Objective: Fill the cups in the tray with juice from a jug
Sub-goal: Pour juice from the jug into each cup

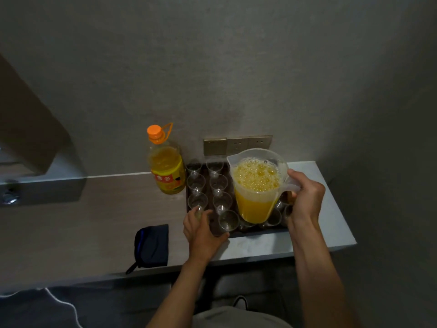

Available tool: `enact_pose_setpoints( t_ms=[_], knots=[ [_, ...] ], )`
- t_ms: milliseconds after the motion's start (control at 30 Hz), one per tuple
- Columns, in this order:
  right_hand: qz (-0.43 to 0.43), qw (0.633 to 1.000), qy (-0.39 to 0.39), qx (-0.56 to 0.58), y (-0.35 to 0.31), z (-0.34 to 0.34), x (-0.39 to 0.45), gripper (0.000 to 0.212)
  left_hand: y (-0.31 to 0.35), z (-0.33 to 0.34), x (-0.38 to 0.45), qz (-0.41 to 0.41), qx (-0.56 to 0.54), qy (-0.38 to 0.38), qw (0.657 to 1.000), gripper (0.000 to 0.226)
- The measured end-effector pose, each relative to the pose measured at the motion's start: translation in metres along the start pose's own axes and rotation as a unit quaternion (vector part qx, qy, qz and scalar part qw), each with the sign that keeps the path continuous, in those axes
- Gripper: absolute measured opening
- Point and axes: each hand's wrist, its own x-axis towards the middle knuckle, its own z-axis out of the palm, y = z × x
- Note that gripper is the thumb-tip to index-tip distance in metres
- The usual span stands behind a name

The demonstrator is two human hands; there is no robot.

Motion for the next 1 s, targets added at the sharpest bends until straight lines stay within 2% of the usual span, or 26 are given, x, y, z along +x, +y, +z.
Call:
enact_pose_setpoints(
  t_ms=[200, 467, 767, 1000],
  knots=[
    [-0.002, 1.000, 0.003, -0.011, -0.005, -0.008, 0.011, 0.028, 0.013, 0.017, 0.004, 0.008, 0.039, -0.038, 0.998, 0.097],
    [-0.006, 1.000, -0.005, -0.018, -0.010, -0.019, 0.026, 0.031, 0.023, 0.033, 0.009, -0.004, 0.041, -0.026, 0.999, 0.103],
    [-0.004, 1.000, -0.005, -0.028, -0.013, -0.024, 0.036, 0.032, 0.036, 0.036, 0.006, -0.023, -0.046, 0.015, 0.999, 0.077],
    [0.001, 1.000, 0.000, -0.027, -0.010, -0.025, 0.037, 0.030, 0.039, 0.032, 0.004, -0.039, -0.074, 0.014, 0.996, 0.072]
  ],
)
